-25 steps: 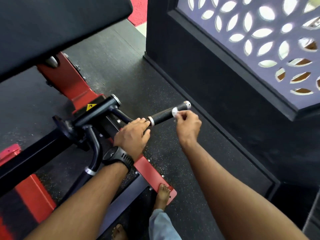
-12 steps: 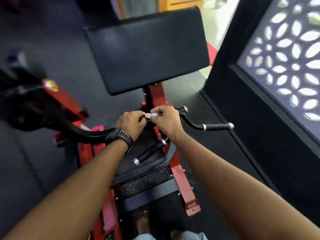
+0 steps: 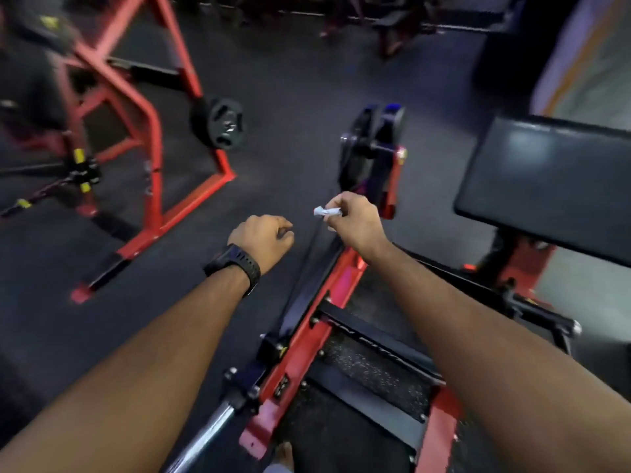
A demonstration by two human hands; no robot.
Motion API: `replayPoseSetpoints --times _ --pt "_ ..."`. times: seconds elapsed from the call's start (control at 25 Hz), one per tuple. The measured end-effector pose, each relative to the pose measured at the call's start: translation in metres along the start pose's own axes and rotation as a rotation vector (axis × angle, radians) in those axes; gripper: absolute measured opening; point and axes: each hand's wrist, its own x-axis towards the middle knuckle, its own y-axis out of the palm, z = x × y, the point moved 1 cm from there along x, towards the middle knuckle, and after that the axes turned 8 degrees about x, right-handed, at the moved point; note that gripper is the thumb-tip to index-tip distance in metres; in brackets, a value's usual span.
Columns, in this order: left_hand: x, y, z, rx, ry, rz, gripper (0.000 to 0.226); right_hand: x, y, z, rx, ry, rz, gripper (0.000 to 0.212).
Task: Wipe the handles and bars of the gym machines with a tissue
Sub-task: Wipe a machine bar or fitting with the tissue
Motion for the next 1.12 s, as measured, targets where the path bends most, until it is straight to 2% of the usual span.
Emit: replayPoseSetpoints --times 0.24,0.44,0.56,0.68,0.8,0.92,1.12 --pt "-0.047 -0.045 0.161 0.032 -0.288 -0.033 0.035 -0.004 0.154 0.093 0.104 -0.057 0.292 0.006" --pt "-0.058 -0.062 0.292 0.112 -0.352 -0.009 0.035 -0.011 0.289 0.135 0.034 -0.101 0.45 0.007" --pt "-0.045 -0.081 0.375 0.132 -0.331 0.014 0.035 -0.007 0.365 0.16 -0.028 -0.051 0.467 0.009" --pt "-0.032 -0.096 0.429 0.151 -0.317 0.05 0.034 0.001 0.407 0.18 -0.074 -0.045 0.407 0.014" --pt "-0.019 -0.103 0.456 0.138 -0.28 0.06 0.033 0.005 0.427 0.188 -0.104 -0.052 0.399 0.017" --pt "-0.004 -0.105 0.451 0.198 -0.191 0.059 0.035 0.017 0.427 0.179 -0.151 -0.06 0.398 0.016" --pt "0.034 -0.093 0.442 0.216 -0.053 0.066 0.035 0.033 0.414 0.169 -0.115 -0.019 0.275 0.015"
